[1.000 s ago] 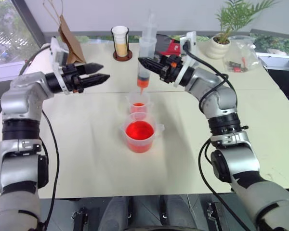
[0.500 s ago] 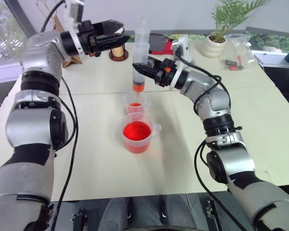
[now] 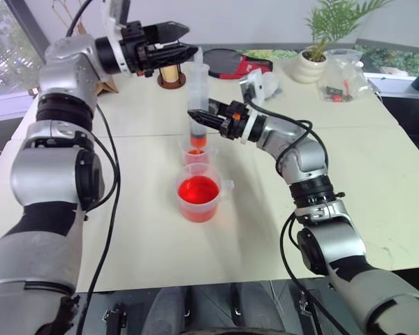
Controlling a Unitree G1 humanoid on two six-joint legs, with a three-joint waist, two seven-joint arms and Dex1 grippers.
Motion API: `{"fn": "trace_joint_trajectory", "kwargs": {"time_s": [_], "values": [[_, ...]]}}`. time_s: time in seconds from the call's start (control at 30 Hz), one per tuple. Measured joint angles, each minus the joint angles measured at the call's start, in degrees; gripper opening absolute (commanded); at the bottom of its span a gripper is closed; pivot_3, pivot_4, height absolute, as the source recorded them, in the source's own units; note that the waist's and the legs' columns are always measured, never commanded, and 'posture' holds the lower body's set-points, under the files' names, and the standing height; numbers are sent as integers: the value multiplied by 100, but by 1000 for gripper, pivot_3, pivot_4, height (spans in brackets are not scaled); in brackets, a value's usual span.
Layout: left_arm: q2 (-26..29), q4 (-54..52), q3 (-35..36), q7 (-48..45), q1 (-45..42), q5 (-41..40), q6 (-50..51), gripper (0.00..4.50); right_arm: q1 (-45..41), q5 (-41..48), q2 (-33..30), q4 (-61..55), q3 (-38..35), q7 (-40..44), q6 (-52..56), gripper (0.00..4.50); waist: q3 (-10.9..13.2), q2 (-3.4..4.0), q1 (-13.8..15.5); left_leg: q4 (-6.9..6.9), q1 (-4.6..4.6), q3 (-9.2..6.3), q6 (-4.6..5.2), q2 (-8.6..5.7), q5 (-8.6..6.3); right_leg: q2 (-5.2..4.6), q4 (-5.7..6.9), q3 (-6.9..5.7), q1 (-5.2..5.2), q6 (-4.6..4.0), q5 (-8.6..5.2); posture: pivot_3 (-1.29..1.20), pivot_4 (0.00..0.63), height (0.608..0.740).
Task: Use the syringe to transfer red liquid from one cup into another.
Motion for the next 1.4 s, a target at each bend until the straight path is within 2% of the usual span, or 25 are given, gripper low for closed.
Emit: {"fn": "trace_joint_trajectory", "kwargs": {"time_s": [0.13, 0.17, 0.4, 0.67, 1.4], "values": [[-57, 0, -1, -8, 1, 67, -105, 234, 23, -71, 17, 0, 41, 21, -1, 1429, 0, 0, -6, 0, 0, 0, -1, 0, 0, 0, 0, 0, 0, 0, 0, 0, 150, 740], [-75, 0, -8, -17, 2, 111, -121, 39, 23, -75, 24, -5, 45, 38, -6, 1429, 0, 0, -6, 0, 0, -1, -1, 0, 1, 0, 0, 0, 0, 0, 0, 0, 150, 740], [-92, 30, 62, 62, 3, 135, -102, 39, 21, -89, 43, -14, 55, 45, -59, 1429, 0, 0, -6, 0, 0, -1, -1, 0, 0, 0, 0, 0, 0, 0, 0, 0, 150, 740], [148, 71, 122, -58, 3, 151, 36, 3552, 12, -109, 38, -10, 18, 26, -85, 1429, 0, 0, -1, 0, 0, -1, -1, 0, 0, 0, 1, 0, -1, 0, 0, 0, 150, 740], [189, 166, 139, 17, 5, 315, -135, 3552, -1, -119, 36, 8, -27, -81, -78, 1429, 0, 0, -10, 0, 0, -1, -2, 0, 1, 0, 2, 0, -1, 0, 0, 0, 150, 740]]}}
